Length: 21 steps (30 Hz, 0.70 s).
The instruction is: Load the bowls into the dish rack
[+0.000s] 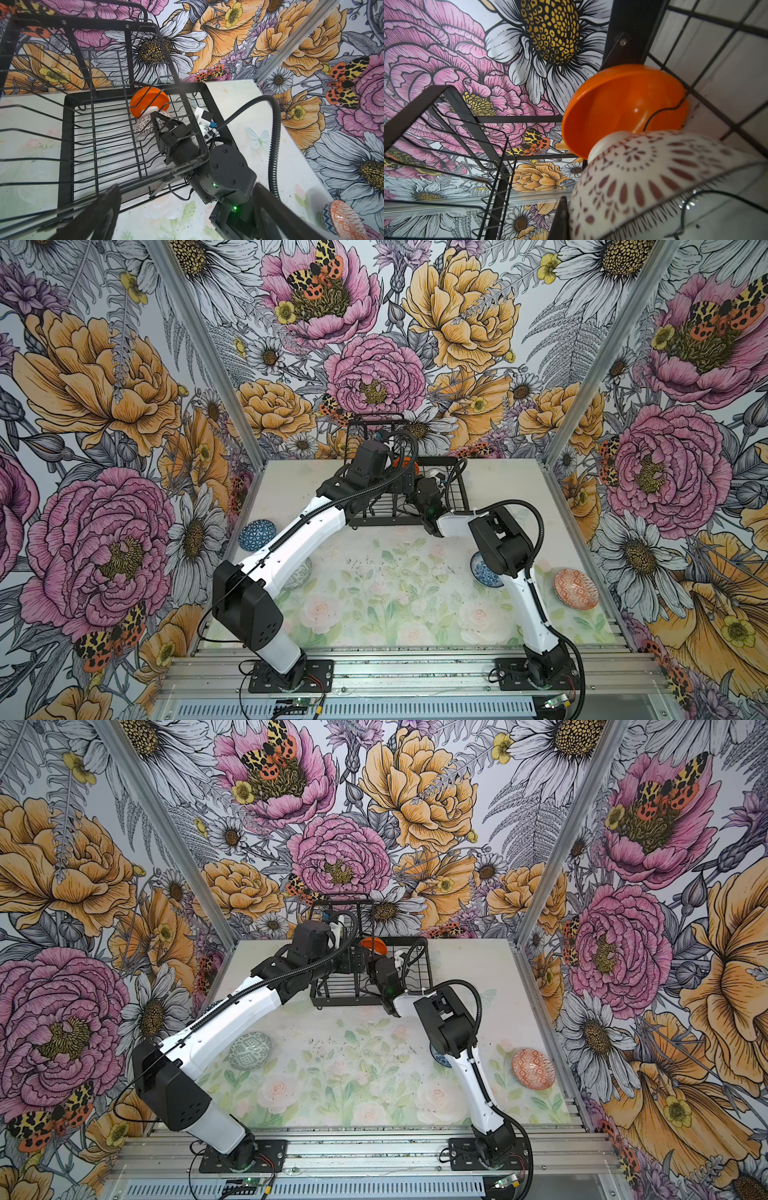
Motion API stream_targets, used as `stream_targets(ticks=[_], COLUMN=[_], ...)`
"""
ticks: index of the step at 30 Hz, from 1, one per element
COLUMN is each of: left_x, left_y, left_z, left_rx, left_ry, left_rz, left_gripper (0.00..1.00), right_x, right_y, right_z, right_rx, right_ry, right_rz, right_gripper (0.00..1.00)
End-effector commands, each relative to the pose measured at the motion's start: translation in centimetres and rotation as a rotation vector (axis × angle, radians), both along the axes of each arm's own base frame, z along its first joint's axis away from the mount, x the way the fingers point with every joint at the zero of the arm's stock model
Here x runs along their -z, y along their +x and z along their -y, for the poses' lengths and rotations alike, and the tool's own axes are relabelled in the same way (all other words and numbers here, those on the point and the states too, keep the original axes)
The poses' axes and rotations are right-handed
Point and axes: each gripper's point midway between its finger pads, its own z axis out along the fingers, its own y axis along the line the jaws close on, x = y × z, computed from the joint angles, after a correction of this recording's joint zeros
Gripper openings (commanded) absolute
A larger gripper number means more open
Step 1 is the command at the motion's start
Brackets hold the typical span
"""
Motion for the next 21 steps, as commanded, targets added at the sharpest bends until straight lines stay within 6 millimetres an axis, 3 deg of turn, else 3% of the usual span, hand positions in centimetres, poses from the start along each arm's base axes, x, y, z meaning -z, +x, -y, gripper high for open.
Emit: stream_targets(ticks=[1,21], left_x=[-0.9,-1.1], left_y=[-0.4,0.0], left_z=[-1.0,-0.9], left_rx=[-0.028,-0.03], left_ry=[-0.005,-0.011], left_rz=[0.024,0.024], left_gripper=[0.99,0.99], right_x=[-0.8,0.9], right_y=[0.1,-0.5], right_z=[1.0,1.5], right_rx=[0.04,0.059], right_ry=[0.012,0.026], right_rz=[0.012,-0.102], right_gripper=[0.0,0.01])
